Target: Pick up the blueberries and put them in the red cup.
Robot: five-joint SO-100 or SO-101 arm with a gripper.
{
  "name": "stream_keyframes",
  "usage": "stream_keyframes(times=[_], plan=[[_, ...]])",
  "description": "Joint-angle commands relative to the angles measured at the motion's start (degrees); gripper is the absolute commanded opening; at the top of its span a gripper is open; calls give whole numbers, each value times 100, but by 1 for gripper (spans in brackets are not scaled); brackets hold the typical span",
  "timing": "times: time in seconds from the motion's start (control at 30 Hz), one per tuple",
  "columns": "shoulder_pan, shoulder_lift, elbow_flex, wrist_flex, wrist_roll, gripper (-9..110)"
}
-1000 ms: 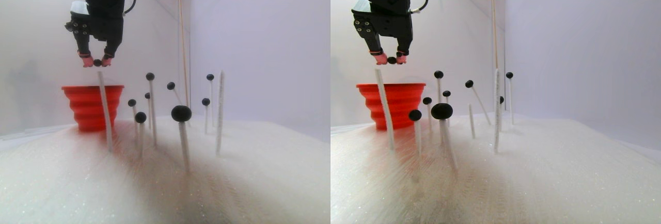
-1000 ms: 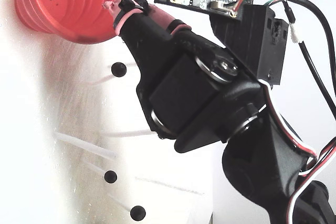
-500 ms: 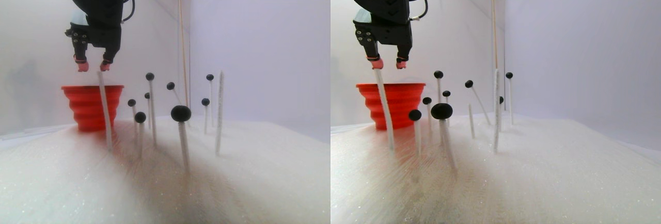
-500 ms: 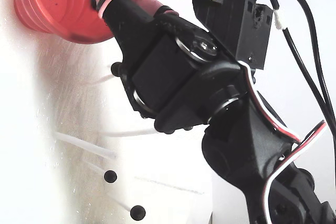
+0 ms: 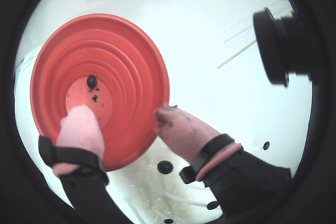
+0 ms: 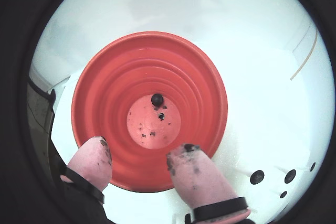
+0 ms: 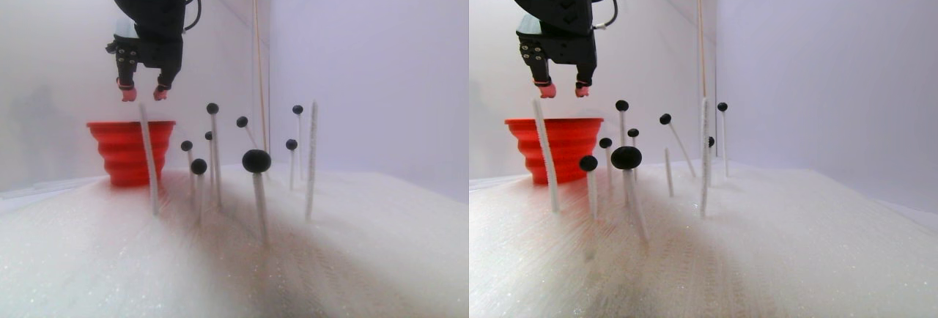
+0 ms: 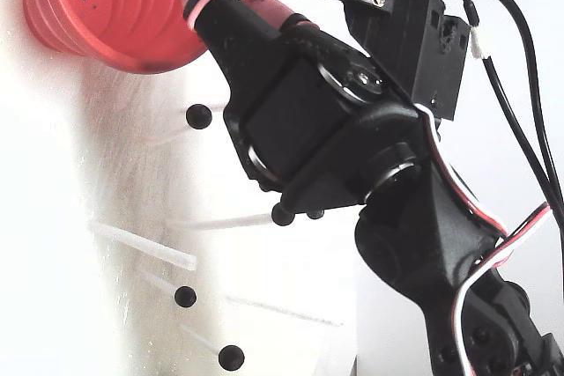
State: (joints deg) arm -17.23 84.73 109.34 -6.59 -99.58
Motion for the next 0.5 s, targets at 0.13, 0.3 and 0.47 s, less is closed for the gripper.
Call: stream_keyframes(times=[0.13,0.3,0.47], plan=[[35,844,-62,53,-105,20],[62,1125,105,229,-132,20],[114,1397,325,334,-167,20]])
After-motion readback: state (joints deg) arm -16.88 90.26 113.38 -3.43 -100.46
